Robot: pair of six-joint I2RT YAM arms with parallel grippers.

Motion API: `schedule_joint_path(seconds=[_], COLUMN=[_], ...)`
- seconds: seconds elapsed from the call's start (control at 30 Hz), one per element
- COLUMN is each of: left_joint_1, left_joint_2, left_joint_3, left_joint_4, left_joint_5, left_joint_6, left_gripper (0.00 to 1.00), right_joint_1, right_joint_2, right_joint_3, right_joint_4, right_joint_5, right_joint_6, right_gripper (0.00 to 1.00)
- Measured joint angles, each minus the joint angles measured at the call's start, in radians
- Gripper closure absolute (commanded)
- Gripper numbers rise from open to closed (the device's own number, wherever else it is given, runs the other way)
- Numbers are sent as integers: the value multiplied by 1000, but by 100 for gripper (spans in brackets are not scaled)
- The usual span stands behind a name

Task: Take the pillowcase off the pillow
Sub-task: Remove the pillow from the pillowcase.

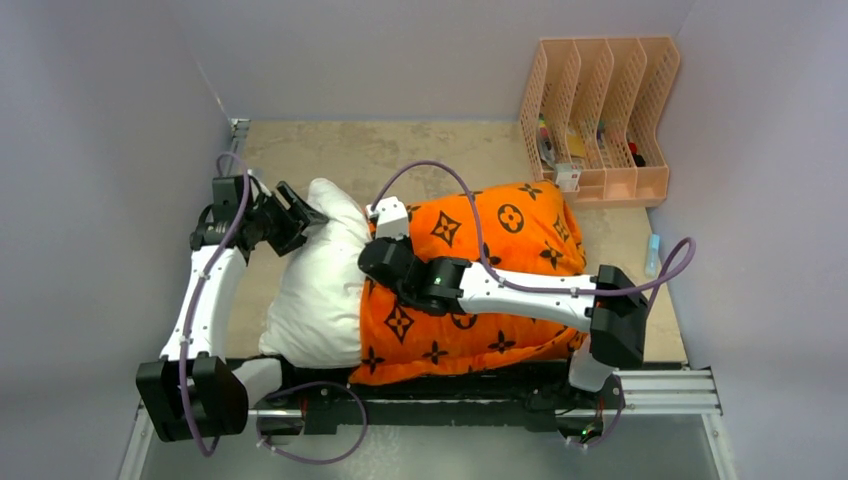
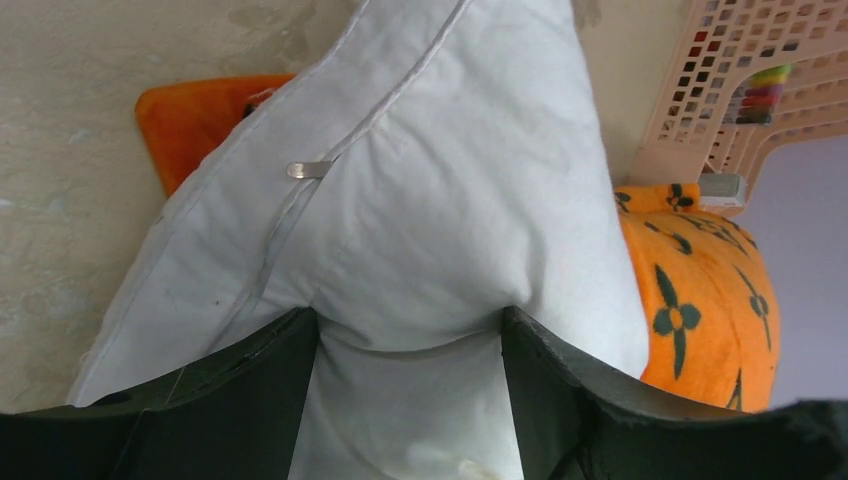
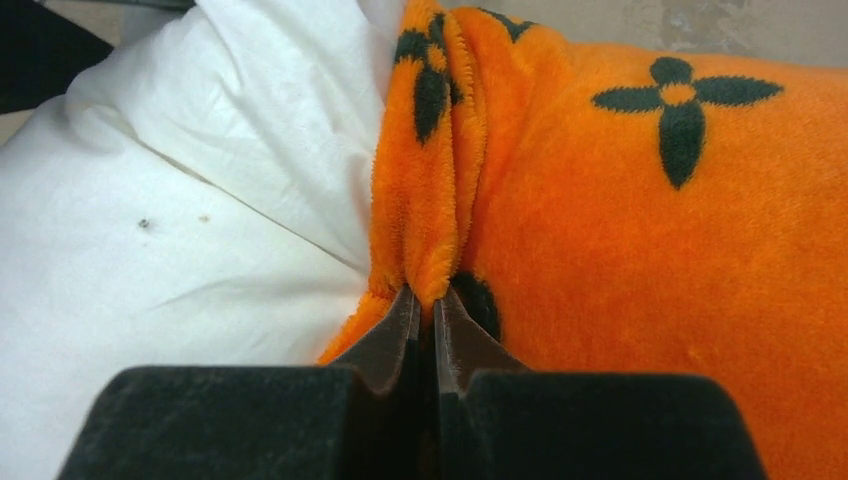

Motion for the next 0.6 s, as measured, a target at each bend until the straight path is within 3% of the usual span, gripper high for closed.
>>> schedule_joint_path(seconds=[0.17, 0.43, 0.6], left_joint_1=[-1, -8, -9], left_joint_2=[3, 116, 201], left_joint_3=[9, 216, 174], left_joint_4=[42, -3, 71], left_joint_5=[25, -133, -46], left_joint_6=[3, 79, 80], left_gripper=[31, 28, 27], right_joint_1=[13, 18, 18], right_joint_2=[-52, -81, -82], right_joint_3=[-74, -115, -115], right_joint_4=[56, 90, 86], right_joint_5=[-12, -34, -35], right_joint_6=[-6, 10, 20], right_gripper=[100, 100, 99])
